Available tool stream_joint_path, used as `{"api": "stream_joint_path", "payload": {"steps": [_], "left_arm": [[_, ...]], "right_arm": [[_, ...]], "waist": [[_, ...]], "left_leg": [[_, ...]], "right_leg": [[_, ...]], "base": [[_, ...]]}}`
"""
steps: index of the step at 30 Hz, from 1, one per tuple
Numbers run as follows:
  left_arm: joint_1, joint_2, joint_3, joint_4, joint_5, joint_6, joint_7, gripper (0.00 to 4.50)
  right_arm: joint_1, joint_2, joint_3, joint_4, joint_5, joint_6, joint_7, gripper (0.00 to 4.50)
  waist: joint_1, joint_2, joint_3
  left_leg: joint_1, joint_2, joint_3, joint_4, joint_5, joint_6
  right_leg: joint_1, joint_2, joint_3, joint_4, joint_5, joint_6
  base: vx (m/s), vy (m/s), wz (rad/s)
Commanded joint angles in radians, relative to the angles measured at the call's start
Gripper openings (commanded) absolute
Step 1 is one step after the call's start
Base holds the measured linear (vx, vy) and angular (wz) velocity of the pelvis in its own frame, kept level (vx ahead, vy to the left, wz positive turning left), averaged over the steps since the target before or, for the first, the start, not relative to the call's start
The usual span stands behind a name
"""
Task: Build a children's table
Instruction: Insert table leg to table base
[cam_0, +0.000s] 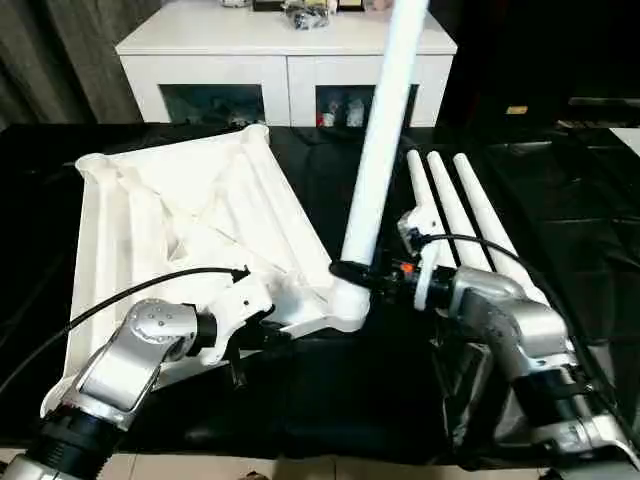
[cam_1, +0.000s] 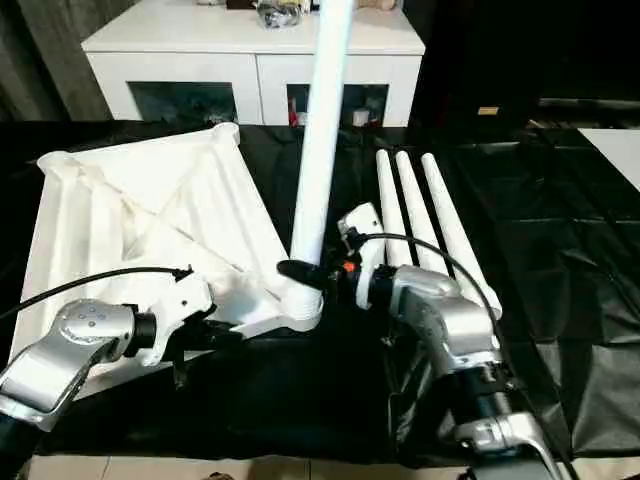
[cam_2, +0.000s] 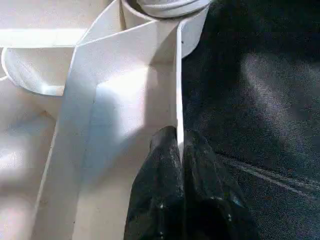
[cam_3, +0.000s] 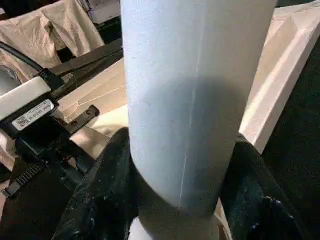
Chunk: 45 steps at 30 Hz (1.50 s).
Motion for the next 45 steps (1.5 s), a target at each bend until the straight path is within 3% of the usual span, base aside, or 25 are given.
{"api": "stream_joint_path", "payload": {"steps": [1,13,14,16,17,19,20,21,22,24,26,28,29,30,34,35,36,37,38,39,41,42,43,44,45], "left_arm": [[0.012,-0.015,0.002,-0.019,-0.042,0.0,-0.002,0.0],[0.009,-0.022,0.014,-0.016,-0.044,0.01,0.002,0.0],[0.008,-0.023,0.015,-0.015,-0.044,0.01,0.002,0.0],[0.003,-0.029,0.021,-0.008,-0.046,0.01,0.009,0.0],[0.003,-0.029,0.021,-0.008,-0.046,0.01,0.009,0.0],[-0.003,-0.036,0.027,-0.001,-0.048,0.012,0.016,0.0],[-0.009,-0.04,0.029,0.007,-0.046,0.013,0.021,0.0],[-0.01,-0.041,0.029,0.009,-0.046,0.013,0.022,0.0],[-0.019,-0.047,0.036,0.019,-0.047,0.013,0.031,0.0],[-0.027,-0.055,0.044,0.025,-0.05,0.017,0.041,0.0],[-0.035,-0.062,0.051,0.03,-0.052,0.024,0.049,0.0],[-0.038,-0.06,0.054,0.03,-0.051,0.026,0.05,0.0],[-0.039,-0.058,0.056,0.03,-0.051,0.028,0.048,0.0],[-0.039,-0.057,0.057,0.03,-0.049,0.03,0.048,0.0],[-0.04,-0.047,0.055,0.024,-0.044,0.035,0.039,0.0],[-0.038,-0.044,0.053,0.019,-0.043,0.036,0.037,0.0],[-0.037,-0.044,0.052,0.016,-0.042,0.037,0.037,0.0],[-0.034,-0.042,0.05,0.013,-0.039,0.036,0.037,0.0],[-0.031,-0.042,0.049,0.01,-0.036,0.034,0.037,0.0],[-0.028,-0.041,0.048,0.008,-0.036,0.033,0.037,0.0],[-0.021,-0.039,0.044,0.002,-0.034,0.032,0.039,0.0],[-0.015,-0.036,0.042,-0.004,-0.034,0.031,0.041,0.0],[-0.014,-0.035,0.041,-0.006,-0.034,0.031,0.042,0.0],[-0.009,-0.036,0.038,-0.014,-0.034,0.033,0.046,0.0],[-0.008,-0.036,0.037,-0.015,-0.034,0.033,0.047,0.0]], "right_arm": [[-0.012,0.009,-0.001,0.036,-0.014,-0.021,0.009,1.84],[0.012,0.045,-0.024,0.146,-0.026,-0.104,-0.009,1.84],[0.015,0.047,-0.025,0.146,-0.026,-0.107,-0.008,1.84],[0.035,0.055,-0.03,0.147,-0.025,-0.135,-0.009,1.84],[0.035,0.055,-0.03,0.147,-0.025,-0.135,-0.009,1.84],[0.058,0.065,-0.035,0.148,-0.029,-0.167,-0.01,1.84],[0.079,0.074,-0.038,0.138,-0.031,-0.187,-0.015,1.84],[0.084,0.076,-0.039,0.136,-0.032,-0.192,-0.017,1.84],[0.11,0.088,-0.041,0.119,-0.037,-0.222,-0.033,1.84],[0.134,0.097,-0.043,0.103,-0.04,-0.249,-0.047,1.84],[0.162,0.106,-0.042,0.09,-0.049,-0.284,-0.061,1.84],[0.177,0.113,-0.042,0.082,-0.056,-0.309,-0.071,1.84],[0.191,0.119,-0.038,0.069,-0.063,-0.324,-0.078,1.84],[0.202,0.121,-0.033,0.058,-0.071,-0.335,-0.083,1.84],[0.226,0.11,0.012,0.015,-0.116,-0.335,-0.092,1.84],[0.229,0.098,0.034,0.005,-0.136,-0.327,-0.088,1.84],[0.23,0.09,0.049,0.0,-0.148,-0.324,-0.085,1.84],[0.227,0.076,0.071,-0.006,-0.164,-0.312,-0.077,1.84],[0.222,0.065,0.086,-0.009,-0.172,-0.299,-0.068,1.84],[0.213,0.055,0.099,-0.01,-0.18,-0.286,-0.058,1.84],[0.197,0.042,0.114,-0.014,-0.195,-0.267,-0.04,1.84],[0.179,0.033,0.123,-0.016,-0.2,-0.246,-0.021,1.84],[0.175,0.031,0.125,-0.016,-0.201,-0.241,-0.016,1.84],[0.156,0.017,0.133,-0.016,-0.201,-0.212,0.004,1.84],[0.154,0.015,0.134,-0.016,-0.2,-0.207,0.008,1.84]], "waist": [[-0.001,-0.017,-0.064],[-0.003,-0.015,-0.064],[-0.001,-0.008,-0.064],[-0.001,-0.004,-0.065],[-0.003,-0.009,-0.064],[-0.003,-0.005,-0.064],[-0.001,0.004,-0.064],[-0.003,-0.003,-0.064],[-0.001,0.008,-0.064],[-0.002,0.006,-0.062],[0.002,0.022,-0.064],[0.0,0.016,-0.064],[0.004,0.041,-0.065],[0.001,0.032,-0.063],[0.003,0.036,-0.067],[0.003,0.024,-0.066],[0.005,0.028,-0.065],[0.002,0.013,-0.064],[0.003,0.008,-0.064],[0.006,0.011,-0.064],[0.005,0.005,-0.061],[0.0,-0.011,-0.059],[0.003,-0.001,-0.06],[0.004,0.0,-0.061],[0.003,-0.01,-0.06]], "left_leg": [[0.018,0.05,-0.016,-0.072,-0.167,0.028],[0.021,0.051,-0.017,-0.076,-0.204,0.017],[0.022,0.051,-0.018,-0.076,-0.208,0.014],[0.023,0.051,-0.019,-0.077,-0.216,0.009],[0.022,0.051,-0.018,-0.078,-0.22,0.008],[0.021,0.052,-0.019,-0.078,-0.225,0.009],[0.022,0.051,-0.021,-0.079,-0.233,0.005],[0.022,0.051,-0.02,-0.079,-0.241,0.005],[0.021,0.05,-0.023,-0.08,-0.248,0.003],[0.024,0.051,-0.022,-0.083,-0.284,-0.005],[0.025,0.05,-0.027,-0.084,-0.303,-0.012],[0.025,0.051,-0.026,-0.085,-0.309,-0.01],[0.024,0.05,-0.029,-0.085,-0.325,-0.016],[0.024,0.05,-0.027,-0.087,-0.335,-0.015],[0.021,0.05,-0.03,-0.087,-0.315,-0.008],[0.019,0.05,-0.029,-0.088,-0.31,-0.005],[0.02,0.05,-0.03,-0.088,-0.307,-0.005],[0.02,0.051,-0.027,-0.089,-0.308,-0.002],[0.019,0.05,-0.027,-0.088,-0.297,0.002],[0.02,0.05,-0.027,-0.088,-0.292,0.004],[0.02,0.051,-0.027,-0.089,-0.295,0.008],[0.021,0.052,-0.024,-0.09,-0.298,0.009],[0.021,0.052,-0.026,-0.091,-0.295,0.007],[0.024,0.053,-0.026,-0.09,-0.298,0.006],[0.021,0.054,-0.028,-0.092,-0.292,0.008]], "right_leg": [[0.031,-0.079,0.043,-0.073,-0.158,-0.217],[0.032,-0.079,0.043,-0.076,-0.173,-0.221],[0.03,-0.079,0.043,-0.075,-0.176,-0.221],[0.031,-0.079,0.043,-0.075,-0.175,-0.22],[0.032,-0.079,0.044,-0.076,-0.17,-0.22],[0.031,-0.079,0.043,-0.077,-0.162,-0.223],[0.031,-0.079,0.043,-0.076,-0.167,-0.223],[0.031,-0.079,0.043,-0.078,-0.168,-0.221],[0.032,-0.08,0.043,-0.077,-0.175,-0.221],[0.029,-0.079,0.044,-0.084,-0.207,-0.212],[0.029,-0.08,0.043,-0.083,-0.229,-0.207],[0.028,-0.08,0.044,-0.087,-0.238,-0.204],[0.026,-0.081,0.043,-0.086,-0.242,-0.203],[0.025,-0.079,0.043,-0.091,-0.244,-0.201],[0.029,-0.078,0.042,-0.083,-0.203,-0.21],[0.03,-0.077,0.041,-0.084,-0.201,-0.209],[0.031,-0.078,0.041,-0.082,-0.204,-0.209],[0.03,-0.077,0.042,-0.087,-0.219,-0.202],[0.032,-0.078,0.043,-0.084,-0.22,-0.202],[0.03,-0.08,0.044,-0.085,-0.234,-0.199],[0.027,-0.082,0.045,-0.088,-0.282,-0.186],[0.026,-0.08,0.046,-0.093,-0.299,-0.178],[0.026,-0.082,0.046,-0.09,-0.306,-0.174],[0.022,-0.082,0.047,-0.092,-0.306,-0.172],[0.026,-0.083,0.046,-0.089,-0.302,-0.172]], "base": [[0.0,0.0,0.0],[0.0,0.0,0.0],[0.0,0.0,0.0],[0.0,0.0,0.0],[0.0,0.0,0.0],[0.0,0.0,0.0],[0.0,0.0,0.0],[0.0,0.0,0.0],[0.0,0.0,0.0],[0.0,0.0,0.0],[0.0,0.0,0.0],[0.0,0.0,0.0],[0.0,0.0,0.0],[0.0,0.0,0.0],[0.0,0.0,0.0],[0.0,0.0,0.0],[0.0,0.0,0.0],[0.0,0.0,0.0],[0.0,0.0,0.0],[0.0,0.0,0.0],[0.0,0.0,0.0],[0.0,0.0,0.0],[0.0,0.0,0.0],[0.0,0.0,0.0],[0.0,0.0,0.0]]}}
